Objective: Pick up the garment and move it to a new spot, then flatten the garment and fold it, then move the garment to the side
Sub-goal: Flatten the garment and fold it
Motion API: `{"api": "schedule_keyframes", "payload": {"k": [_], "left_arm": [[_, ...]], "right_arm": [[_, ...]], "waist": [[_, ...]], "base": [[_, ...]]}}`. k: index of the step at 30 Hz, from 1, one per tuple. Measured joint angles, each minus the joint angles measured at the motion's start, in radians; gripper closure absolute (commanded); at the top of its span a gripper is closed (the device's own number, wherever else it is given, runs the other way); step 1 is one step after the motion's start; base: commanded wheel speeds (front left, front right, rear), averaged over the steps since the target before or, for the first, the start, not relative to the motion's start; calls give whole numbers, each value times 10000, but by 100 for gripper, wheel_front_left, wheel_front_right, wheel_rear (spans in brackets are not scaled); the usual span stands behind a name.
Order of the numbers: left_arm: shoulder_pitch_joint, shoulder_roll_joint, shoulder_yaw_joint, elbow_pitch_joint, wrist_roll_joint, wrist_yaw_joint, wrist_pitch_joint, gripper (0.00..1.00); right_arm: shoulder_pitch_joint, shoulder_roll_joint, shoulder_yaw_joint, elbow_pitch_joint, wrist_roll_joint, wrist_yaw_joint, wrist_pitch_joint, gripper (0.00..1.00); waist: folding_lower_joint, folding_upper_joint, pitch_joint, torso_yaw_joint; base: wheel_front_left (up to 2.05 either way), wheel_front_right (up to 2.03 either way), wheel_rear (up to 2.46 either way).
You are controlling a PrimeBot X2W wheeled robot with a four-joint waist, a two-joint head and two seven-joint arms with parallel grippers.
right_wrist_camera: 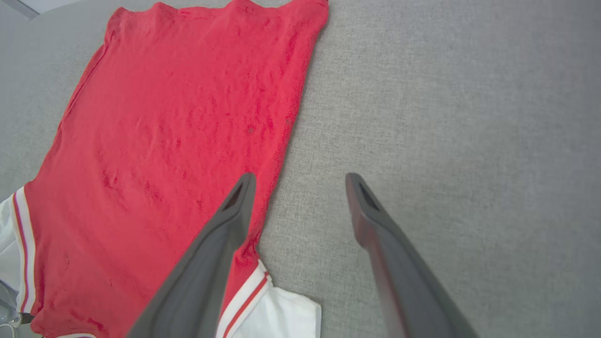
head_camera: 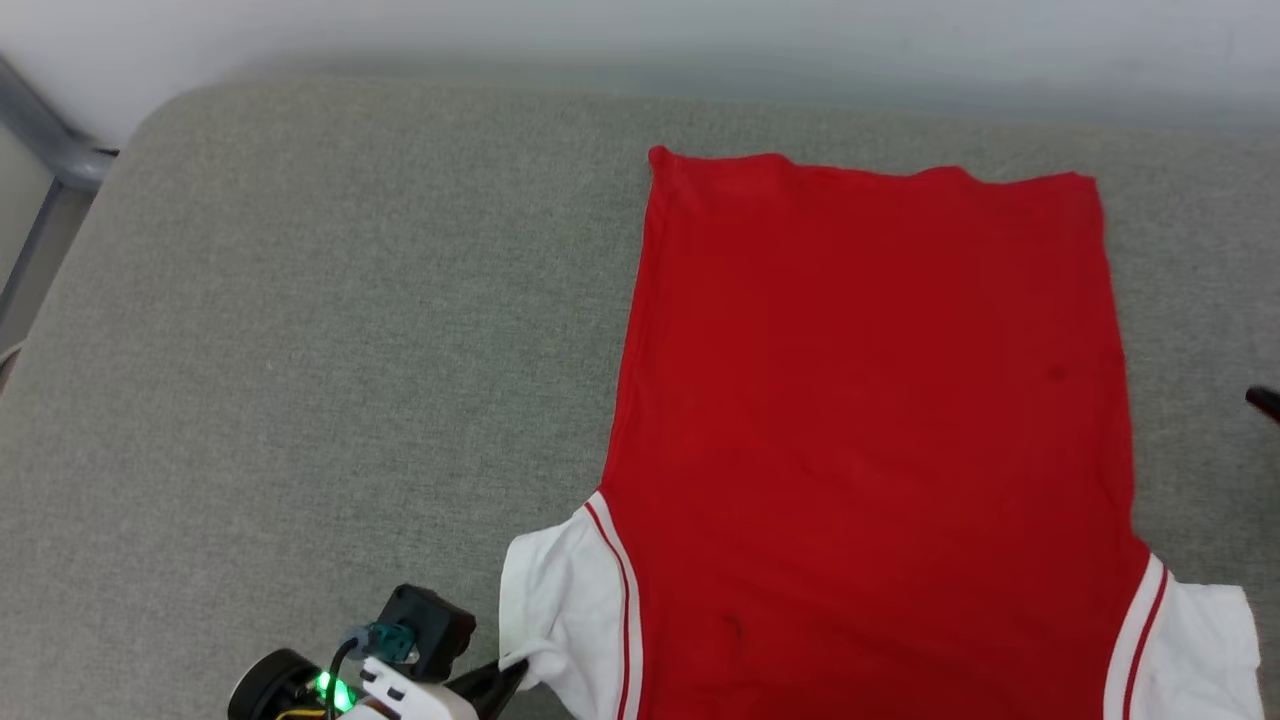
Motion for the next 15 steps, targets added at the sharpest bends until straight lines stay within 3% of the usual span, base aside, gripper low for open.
{"api": "schedule_keyframes", "payload": {"k": [7, 15], "left_arm": [[-464, 79, -245, -1269, 589, 259, 610, 100], [-1063, -282, -568, -1950, 1030, 238, 704, 100]], "right_arm": [[-3275, 591, -217, 769, -1413, 0, 2615, 0], [-5831, 1177, -719, 2159, -3628, 0, 3917, 0]], "waist": [[1, 0, 1268, 545], [1, 0, 2446, 1517]], "base": [[0, 0, 0], [0, 0, 0]]}}
